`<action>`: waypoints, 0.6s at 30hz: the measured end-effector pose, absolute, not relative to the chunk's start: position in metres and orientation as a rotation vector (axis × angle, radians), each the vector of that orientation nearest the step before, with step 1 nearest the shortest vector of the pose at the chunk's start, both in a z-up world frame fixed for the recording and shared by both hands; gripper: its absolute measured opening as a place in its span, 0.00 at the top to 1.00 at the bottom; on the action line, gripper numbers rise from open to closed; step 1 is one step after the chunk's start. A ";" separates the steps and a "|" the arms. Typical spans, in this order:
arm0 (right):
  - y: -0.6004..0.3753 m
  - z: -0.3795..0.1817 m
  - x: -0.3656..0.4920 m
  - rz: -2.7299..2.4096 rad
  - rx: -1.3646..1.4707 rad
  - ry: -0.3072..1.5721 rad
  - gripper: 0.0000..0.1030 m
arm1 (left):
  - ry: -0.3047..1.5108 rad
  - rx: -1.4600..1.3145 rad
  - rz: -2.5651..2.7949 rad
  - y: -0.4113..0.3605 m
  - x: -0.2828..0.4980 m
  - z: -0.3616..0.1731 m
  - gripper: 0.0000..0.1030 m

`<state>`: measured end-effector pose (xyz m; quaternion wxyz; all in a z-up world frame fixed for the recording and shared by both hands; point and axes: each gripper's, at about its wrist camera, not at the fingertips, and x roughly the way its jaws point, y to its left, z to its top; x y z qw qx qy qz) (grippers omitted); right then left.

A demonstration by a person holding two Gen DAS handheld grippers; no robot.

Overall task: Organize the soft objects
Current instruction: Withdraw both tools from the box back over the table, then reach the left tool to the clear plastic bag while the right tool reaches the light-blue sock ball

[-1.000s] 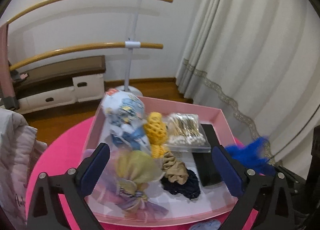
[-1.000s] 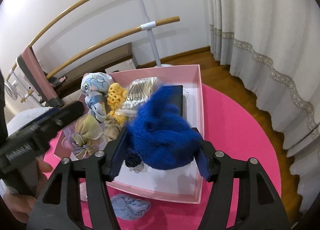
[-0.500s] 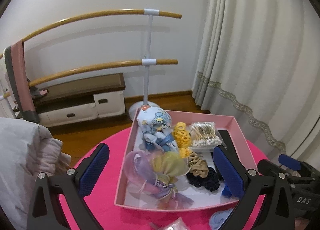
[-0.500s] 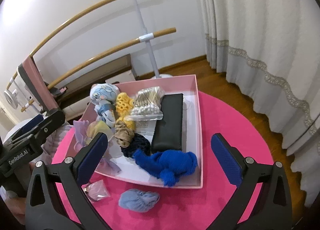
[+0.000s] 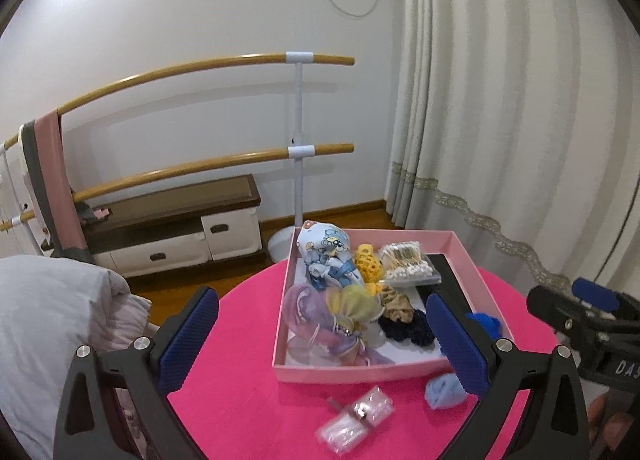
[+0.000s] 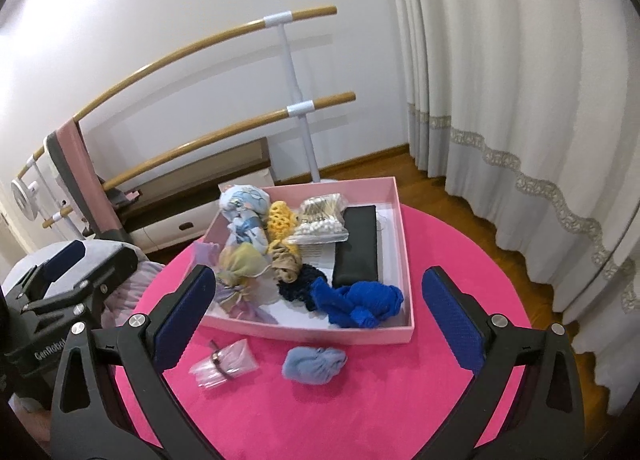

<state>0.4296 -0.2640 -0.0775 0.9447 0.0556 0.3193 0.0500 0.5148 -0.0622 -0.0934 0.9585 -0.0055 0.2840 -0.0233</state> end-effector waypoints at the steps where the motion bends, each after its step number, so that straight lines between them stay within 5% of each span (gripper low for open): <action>1: -0.263 -0.076 0.424 0.101 0.114 0.643 0.00 | 0.573 -0.007 -0.047 -0.061 0.506 -0.092 0.00; 18: -0.258 -0.058 0.316 0.064 0.139 0.515 0.00 | 0.528 -0.020 -0.051 -0.042 0.381 -0.067 0.00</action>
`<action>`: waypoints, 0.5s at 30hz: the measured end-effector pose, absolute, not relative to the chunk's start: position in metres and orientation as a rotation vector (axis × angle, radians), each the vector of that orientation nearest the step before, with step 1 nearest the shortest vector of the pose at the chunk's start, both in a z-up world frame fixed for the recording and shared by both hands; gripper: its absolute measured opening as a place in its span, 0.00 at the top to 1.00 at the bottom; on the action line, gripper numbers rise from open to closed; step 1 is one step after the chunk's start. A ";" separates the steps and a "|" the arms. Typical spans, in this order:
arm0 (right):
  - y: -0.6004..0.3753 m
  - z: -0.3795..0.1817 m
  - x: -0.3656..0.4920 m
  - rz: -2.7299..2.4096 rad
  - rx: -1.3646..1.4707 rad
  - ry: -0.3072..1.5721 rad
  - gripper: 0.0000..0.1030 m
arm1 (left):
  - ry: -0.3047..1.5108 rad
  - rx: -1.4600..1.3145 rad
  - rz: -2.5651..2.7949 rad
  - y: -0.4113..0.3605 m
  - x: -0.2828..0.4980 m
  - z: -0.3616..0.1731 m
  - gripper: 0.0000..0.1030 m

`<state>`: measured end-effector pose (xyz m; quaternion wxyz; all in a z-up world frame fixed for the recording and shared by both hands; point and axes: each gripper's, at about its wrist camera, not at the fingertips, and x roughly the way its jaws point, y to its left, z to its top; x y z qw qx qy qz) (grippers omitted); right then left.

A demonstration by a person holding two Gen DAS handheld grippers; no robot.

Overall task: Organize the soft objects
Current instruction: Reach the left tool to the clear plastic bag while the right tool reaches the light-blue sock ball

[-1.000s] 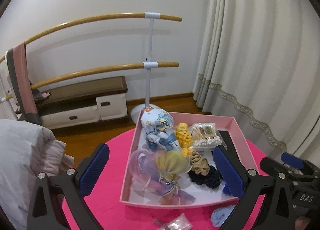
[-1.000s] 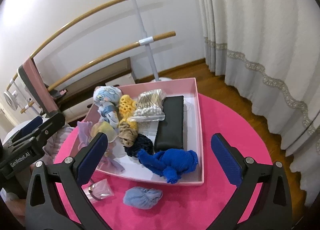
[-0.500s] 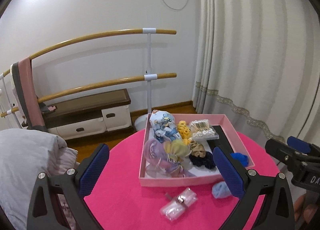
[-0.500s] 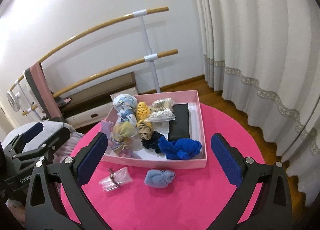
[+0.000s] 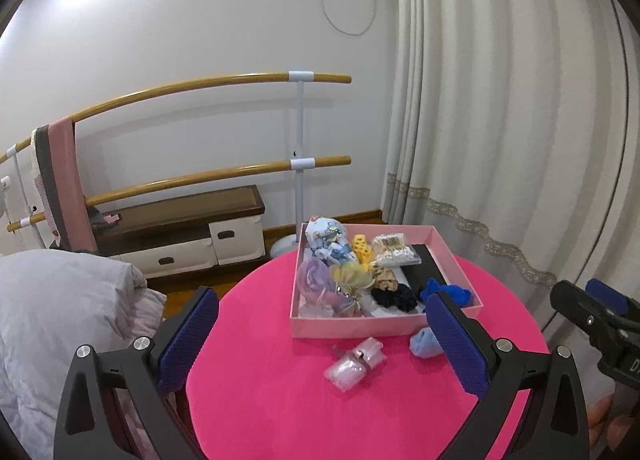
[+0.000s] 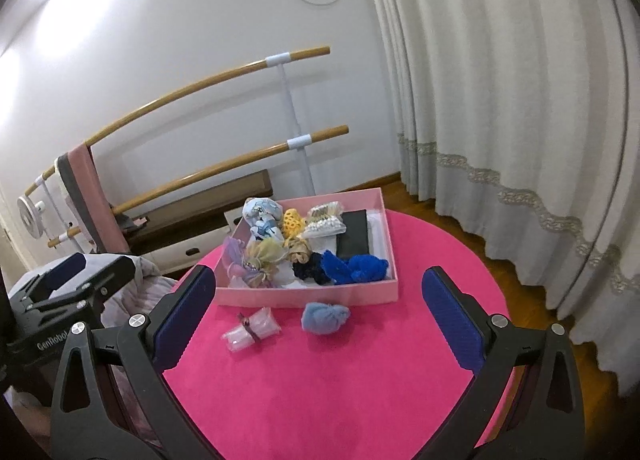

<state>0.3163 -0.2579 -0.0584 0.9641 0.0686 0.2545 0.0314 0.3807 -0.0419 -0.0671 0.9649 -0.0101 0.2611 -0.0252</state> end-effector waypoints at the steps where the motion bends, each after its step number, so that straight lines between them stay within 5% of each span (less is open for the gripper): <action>1: -0.257 -0.059 0.310 0.058 0.139 0.507 0.00 | 0.528 -0.022 -0.050 -0.040 0.374 -0.066 0.00; 15: -0.250 -0.064 0.263 0.020 0.104 0.464 0.00 | 0.547 -0.065 -0.033 -0.022 0.303 -0.065 0.00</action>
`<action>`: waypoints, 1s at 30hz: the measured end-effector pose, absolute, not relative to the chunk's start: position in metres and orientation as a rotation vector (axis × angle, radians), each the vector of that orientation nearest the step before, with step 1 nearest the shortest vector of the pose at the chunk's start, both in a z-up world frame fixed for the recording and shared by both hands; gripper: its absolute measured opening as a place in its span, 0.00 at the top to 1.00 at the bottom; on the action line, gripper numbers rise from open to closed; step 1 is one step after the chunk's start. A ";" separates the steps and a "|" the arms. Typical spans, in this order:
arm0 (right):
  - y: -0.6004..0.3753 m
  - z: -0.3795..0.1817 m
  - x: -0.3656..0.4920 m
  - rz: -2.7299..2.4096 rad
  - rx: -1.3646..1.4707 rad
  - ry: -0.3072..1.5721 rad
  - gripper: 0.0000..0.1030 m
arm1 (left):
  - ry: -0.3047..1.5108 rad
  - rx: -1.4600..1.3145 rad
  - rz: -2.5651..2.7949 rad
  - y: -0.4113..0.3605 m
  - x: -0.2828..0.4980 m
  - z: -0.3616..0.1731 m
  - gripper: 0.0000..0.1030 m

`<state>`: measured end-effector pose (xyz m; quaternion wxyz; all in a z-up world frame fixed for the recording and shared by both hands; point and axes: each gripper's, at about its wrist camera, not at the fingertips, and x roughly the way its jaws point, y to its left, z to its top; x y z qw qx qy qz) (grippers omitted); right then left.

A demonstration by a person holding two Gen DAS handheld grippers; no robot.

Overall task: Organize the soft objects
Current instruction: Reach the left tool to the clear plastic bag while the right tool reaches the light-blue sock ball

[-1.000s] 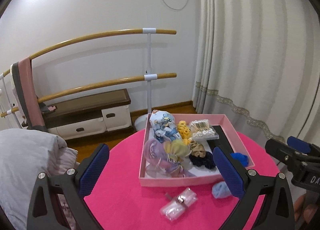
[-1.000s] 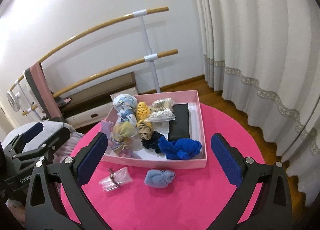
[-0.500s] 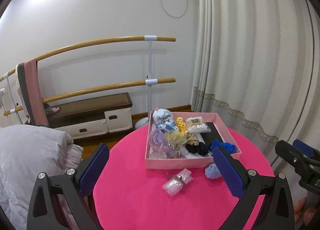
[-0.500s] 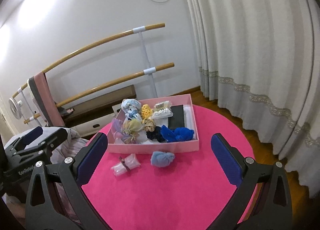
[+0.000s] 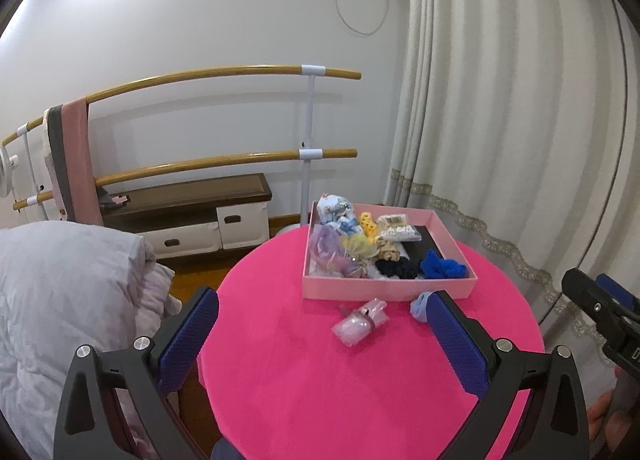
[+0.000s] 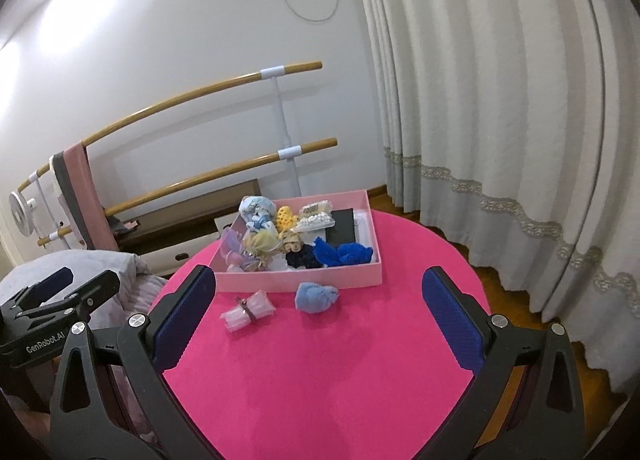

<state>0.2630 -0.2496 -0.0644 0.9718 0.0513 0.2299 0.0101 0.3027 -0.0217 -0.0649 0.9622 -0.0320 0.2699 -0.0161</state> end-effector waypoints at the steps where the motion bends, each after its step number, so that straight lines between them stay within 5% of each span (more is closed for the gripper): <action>1: -0.248 -0.066 0.261 0.021 0.100 0.465 0.00 | 0.547 -0.072 -0.038 -0.021 0.299 -0.066 0.00; 30: -0.246 -0.070 0.248 0.019 0.092 0.470 0.00 | 0.566 -0.082 -0.039 -0.016 0.266 -0.075 0.00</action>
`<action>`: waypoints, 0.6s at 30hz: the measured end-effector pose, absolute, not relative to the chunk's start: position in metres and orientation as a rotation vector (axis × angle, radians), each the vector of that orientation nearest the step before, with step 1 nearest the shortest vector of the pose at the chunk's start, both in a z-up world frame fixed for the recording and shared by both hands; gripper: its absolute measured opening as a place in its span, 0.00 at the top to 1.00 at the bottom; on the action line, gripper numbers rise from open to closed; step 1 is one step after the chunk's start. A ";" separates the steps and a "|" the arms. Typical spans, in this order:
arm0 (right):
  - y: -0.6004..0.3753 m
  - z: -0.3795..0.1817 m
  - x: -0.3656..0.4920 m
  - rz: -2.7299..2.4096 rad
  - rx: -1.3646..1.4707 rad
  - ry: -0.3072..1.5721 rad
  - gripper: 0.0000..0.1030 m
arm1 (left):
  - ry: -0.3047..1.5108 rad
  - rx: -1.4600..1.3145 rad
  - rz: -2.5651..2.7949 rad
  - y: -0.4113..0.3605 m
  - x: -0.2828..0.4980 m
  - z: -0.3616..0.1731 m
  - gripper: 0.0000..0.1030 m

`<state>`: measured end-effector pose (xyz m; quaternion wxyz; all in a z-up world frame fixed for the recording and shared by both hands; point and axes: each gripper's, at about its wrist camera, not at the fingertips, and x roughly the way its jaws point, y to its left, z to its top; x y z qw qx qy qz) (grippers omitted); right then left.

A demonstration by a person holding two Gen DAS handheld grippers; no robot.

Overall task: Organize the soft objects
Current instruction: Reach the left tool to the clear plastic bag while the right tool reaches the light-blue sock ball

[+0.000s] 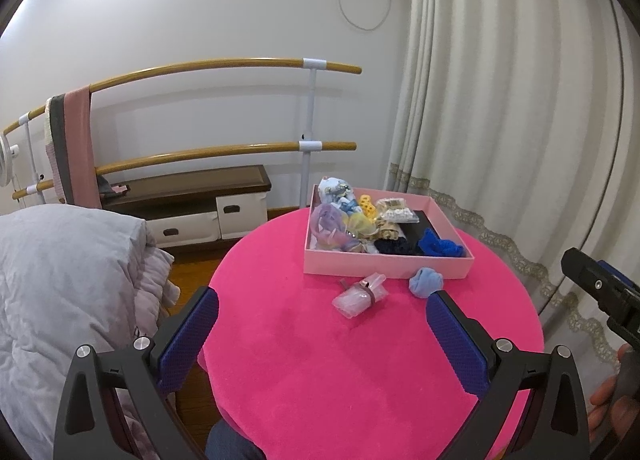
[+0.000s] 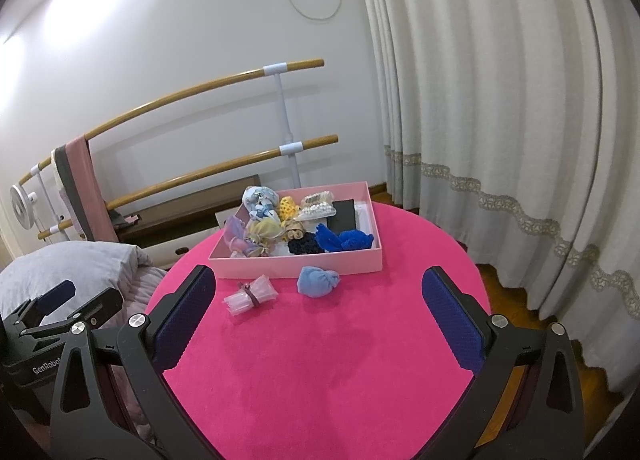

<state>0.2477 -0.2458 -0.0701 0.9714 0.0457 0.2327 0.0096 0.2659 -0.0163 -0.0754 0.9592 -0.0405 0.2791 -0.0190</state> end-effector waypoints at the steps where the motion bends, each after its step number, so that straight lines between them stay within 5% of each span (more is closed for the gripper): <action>1: -0.246 -0.070 0.248 0.019 0.092 0.471 0.00 | 0.567 -0.082 -0.039 -0.016 0.266 -0.076 0.00; 18: -0.256 -0.110 0.288 0.008 0.107 0.598 0.00 | 0.715 -0.019 -0.084 -0.030 0.324 -0.118 0.00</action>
